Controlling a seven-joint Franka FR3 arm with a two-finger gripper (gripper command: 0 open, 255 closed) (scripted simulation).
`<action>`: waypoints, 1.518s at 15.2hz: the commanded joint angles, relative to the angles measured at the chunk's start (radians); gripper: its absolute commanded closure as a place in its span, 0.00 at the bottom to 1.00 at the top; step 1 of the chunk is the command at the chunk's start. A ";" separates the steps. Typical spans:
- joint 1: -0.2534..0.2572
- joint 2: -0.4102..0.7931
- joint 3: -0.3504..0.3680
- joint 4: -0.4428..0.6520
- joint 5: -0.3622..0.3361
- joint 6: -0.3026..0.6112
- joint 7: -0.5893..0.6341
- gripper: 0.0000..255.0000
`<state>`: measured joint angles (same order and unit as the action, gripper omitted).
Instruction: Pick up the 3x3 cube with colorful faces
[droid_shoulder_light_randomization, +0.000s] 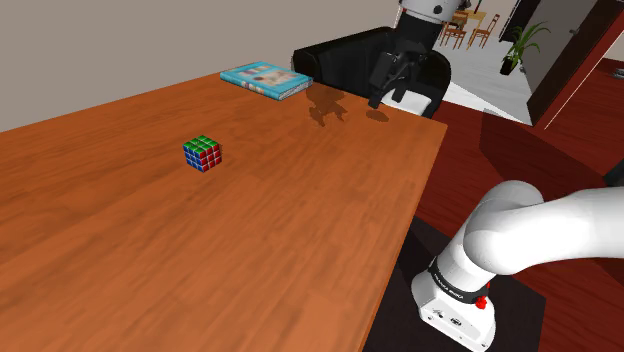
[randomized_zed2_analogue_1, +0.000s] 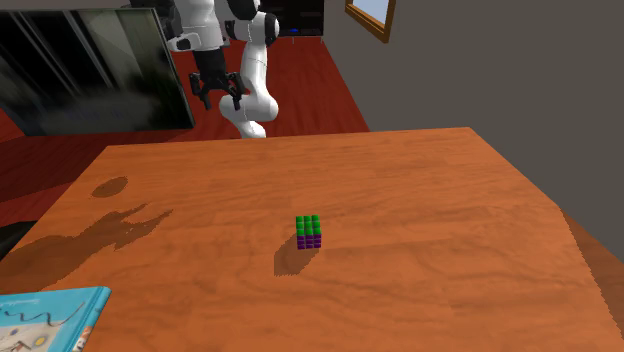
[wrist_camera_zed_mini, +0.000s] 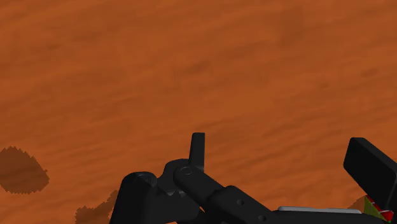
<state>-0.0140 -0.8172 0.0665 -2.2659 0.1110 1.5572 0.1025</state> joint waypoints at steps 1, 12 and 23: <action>0.000 0.000 0.000 0.000 0.000 0.000 0.000 0.00; 0.020 0.357 0.184 0.175 0.027 0.162 0.159 0.00; 0.048 0.790 0.340 0.503 -0.095 0.219 0.358 0.00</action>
<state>0.0281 -0.0727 0.3937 -1.7997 0.0345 1.7734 0.4391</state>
